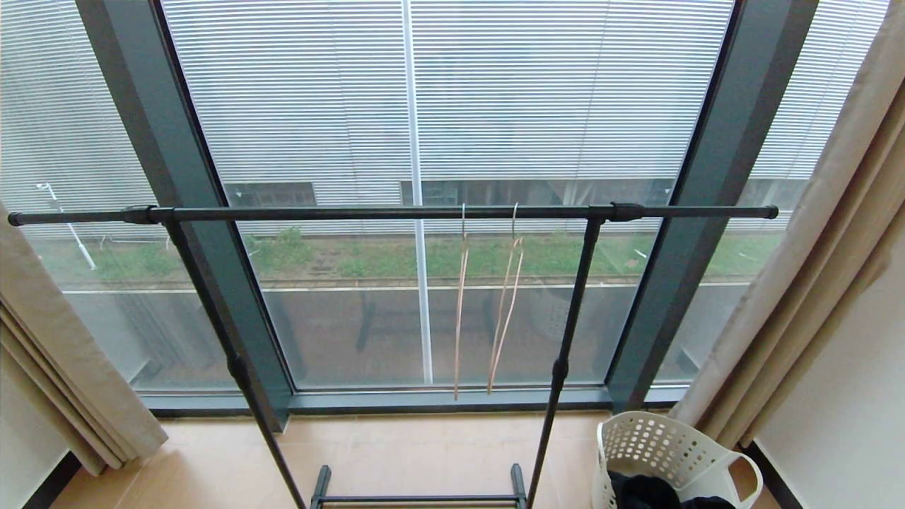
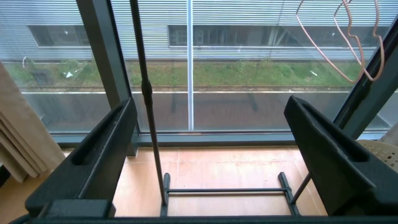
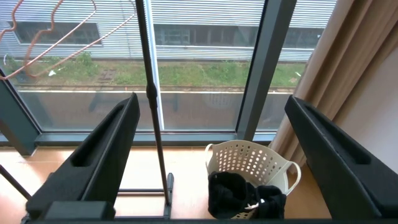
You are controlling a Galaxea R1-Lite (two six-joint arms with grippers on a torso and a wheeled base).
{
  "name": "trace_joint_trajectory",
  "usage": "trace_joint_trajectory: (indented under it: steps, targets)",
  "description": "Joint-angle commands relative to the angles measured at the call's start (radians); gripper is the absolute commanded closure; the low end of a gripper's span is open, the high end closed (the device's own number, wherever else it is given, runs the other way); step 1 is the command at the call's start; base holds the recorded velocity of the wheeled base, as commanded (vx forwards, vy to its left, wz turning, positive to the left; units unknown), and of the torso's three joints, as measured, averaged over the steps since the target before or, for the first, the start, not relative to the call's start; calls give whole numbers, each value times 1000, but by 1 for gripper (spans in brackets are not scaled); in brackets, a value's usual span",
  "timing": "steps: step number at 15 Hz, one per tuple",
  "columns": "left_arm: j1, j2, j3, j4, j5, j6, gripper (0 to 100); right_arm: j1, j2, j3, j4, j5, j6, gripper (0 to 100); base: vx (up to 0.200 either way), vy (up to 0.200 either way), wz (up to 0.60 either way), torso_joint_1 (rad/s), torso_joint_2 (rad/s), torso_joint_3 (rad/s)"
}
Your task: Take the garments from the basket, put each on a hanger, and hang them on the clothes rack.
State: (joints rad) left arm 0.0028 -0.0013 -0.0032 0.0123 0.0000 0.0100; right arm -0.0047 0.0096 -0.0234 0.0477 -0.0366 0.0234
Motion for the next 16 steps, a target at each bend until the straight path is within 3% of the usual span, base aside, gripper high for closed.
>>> trace_joint_trajectory:
  steps: [1,6,16]
  targets:
    - [0,1,0,0,0,1,0,0,3,-1,1,0,-2,0,0,0,0,0,0,0]
    - [0,1,0,0,0,-7,0,3,67,-1,1,0,-5,0,0,0,0,0,0,0]
    - [-1,1,0,0,-2,-4,0,5,7,-1,1,0,-3,0,0,0,0,0,0,0]
